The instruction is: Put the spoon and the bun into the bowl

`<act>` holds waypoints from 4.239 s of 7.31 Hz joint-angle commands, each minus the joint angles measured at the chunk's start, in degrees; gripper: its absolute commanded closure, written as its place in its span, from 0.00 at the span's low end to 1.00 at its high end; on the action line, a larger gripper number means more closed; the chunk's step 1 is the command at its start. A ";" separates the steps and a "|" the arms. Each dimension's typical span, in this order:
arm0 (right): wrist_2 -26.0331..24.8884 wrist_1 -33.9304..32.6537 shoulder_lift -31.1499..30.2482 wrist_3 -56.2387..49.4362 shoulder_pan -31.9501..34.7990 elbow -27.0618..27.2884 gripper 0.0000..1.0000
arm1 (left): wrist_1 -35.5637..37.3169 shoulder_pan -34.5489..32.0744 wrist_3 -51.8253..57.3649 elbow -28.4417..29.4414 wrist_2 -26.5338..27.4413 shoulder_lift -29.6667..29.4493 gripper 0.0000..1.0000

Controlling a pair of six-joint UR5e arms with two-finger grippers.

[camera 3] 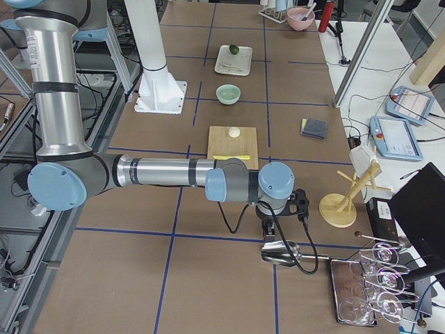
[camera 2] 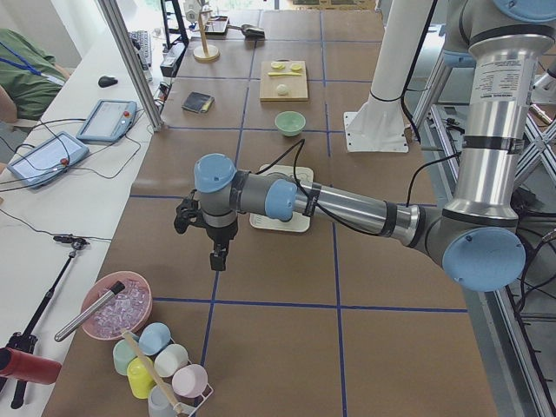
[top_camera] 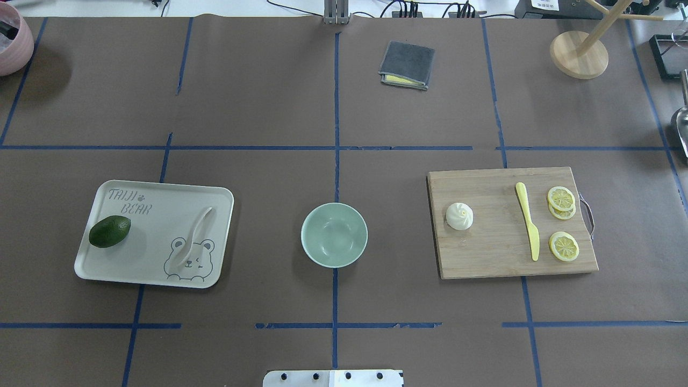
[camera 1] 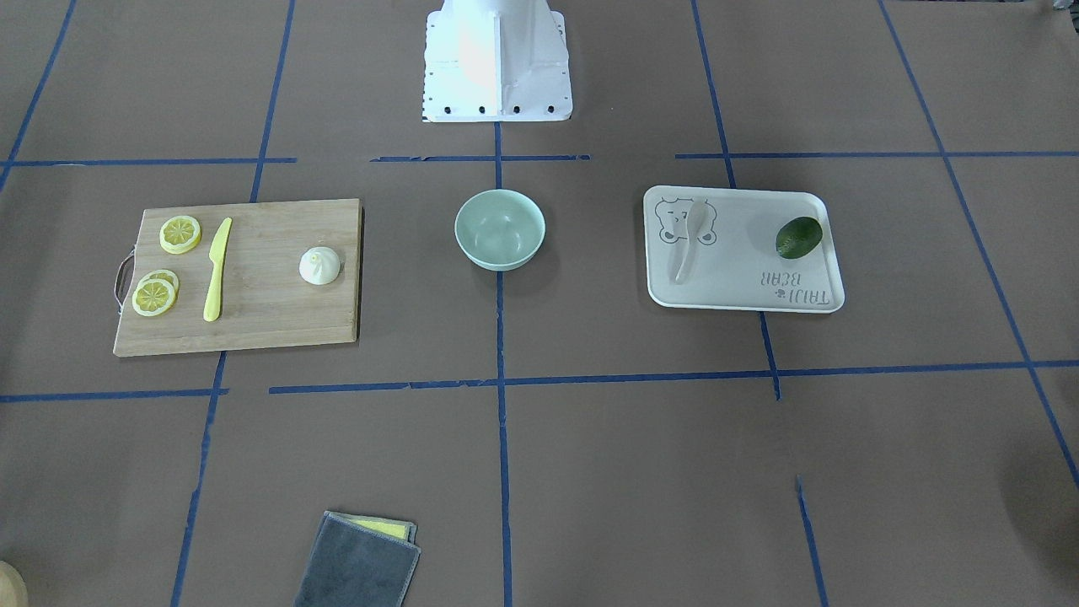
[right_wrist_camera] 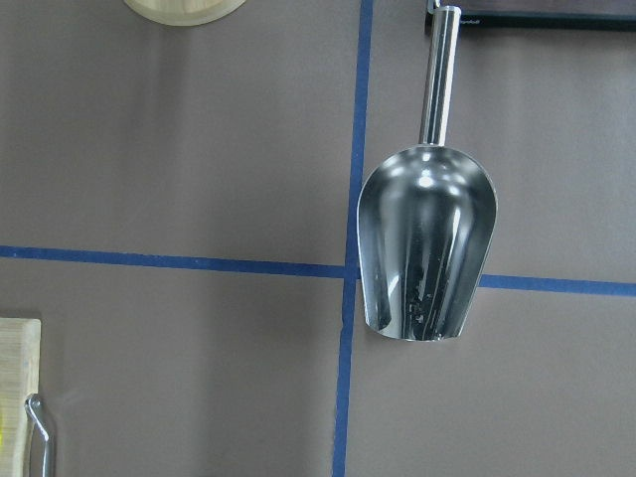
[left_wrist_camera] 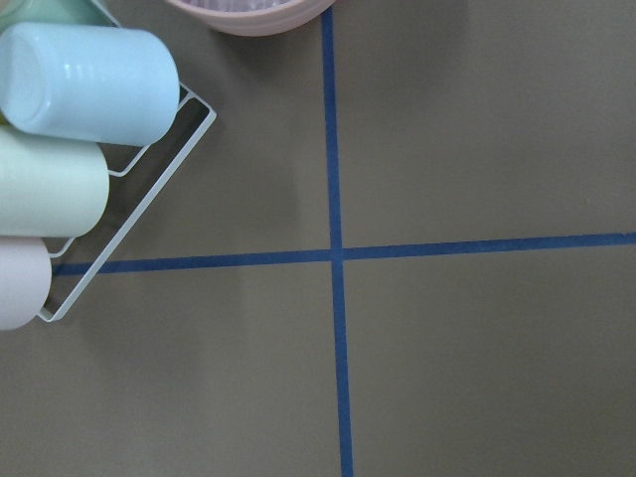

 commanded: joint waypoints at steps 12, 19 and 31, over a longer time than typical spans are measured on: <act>3.48 0.16 2.31 19.72 -6.89 9.76 0.00 | -19.02 45.87 -53.63 -4.23 20.62 -11.62 0.06; 2.79 0.08 2.57 35.46 -14.18 18.56 0.00 | -22.84 50.37 -55.65 0.28 23.97 -11.45 0.27; -5.98 0.34 9.06 57.76 -30.85 25.06 0.00 | -21.96 50.64 -55.48 -4.44 23.70 -8.57 1.00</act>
